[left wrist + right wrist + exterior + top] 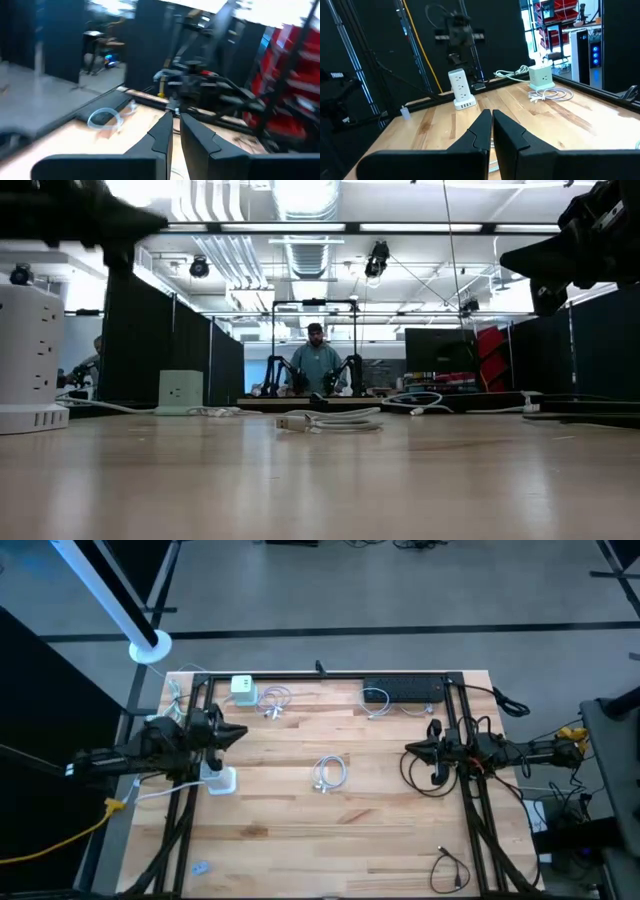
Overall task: Insert USB
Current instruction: Move the bottom white outlet extension to the center of the table
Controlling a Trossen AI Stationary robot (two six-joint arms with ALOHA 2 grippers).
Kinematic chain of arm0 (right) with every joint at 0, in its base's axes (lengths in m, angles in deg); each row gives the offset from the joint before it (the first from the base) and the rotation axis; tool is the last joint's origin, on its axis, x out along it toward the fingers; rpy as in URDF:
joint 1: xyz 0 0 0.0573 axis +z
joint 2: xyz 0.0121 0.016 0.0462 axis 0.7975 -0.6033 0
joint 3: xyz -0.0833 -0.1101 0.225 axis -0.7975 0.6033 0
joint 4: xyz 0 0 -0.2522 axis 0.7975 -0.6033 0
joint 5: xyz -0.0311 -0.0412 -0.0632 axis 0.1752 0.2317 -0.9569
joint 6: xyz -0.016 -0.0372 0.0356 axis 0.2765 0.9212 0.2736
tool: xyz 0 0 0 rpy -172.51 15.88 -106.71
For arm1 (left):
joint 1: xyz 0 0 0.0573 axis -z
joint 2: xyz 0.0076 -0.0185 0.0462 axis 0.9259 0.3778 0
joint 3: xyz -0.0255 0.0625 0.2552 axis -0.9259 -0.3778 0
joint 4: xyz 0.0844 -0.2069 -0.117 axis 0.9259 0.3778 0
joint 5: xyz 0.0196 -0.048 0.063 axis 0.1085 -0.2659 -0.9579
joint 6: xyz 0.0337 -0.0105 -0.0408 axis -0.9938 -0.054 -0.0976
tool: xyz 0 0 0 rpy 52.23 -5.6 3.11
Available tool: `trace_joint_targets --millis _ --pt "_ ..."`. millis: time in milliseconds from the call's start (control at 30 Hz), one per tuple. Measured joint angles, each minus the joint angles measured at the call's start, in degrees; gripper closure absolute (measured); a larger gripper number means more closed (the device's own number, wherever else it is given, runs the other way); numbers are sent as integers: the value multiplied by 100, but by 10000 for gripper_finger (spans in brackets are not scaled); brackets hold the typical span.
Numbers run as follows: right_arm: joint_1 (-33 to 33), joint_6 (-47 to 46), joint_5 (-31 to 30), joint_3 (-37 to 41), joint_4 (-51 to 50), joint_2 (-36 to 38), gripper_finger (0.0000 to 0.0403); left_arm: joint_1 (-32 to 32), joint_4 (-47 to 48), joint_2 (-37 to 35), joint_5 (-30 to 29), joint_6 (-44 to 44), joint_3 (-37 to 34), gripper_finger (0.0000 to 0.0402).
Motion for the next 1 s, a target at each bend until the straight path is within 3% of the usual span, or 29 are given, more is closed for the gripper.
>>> trace_joint_targets --millis 67,267,533,767,1000 --pt "0 9 0 0 0 0 403 2 543 228 220 -499 564 379" --pt "0 57 -2 0 -3 0 403 0 2741 1552 -24 -517 2352 379" --pt "0 13 -2 0 -2 0 403 118 6409 3865 785 300 4450 365" --pt "0 410 -21 0 -1 0 403 631 8468 5193 884 348 4918 262" --pt "0 293 -22 0 -4 0 403 826 8481 5639 1496 644 4942 151"
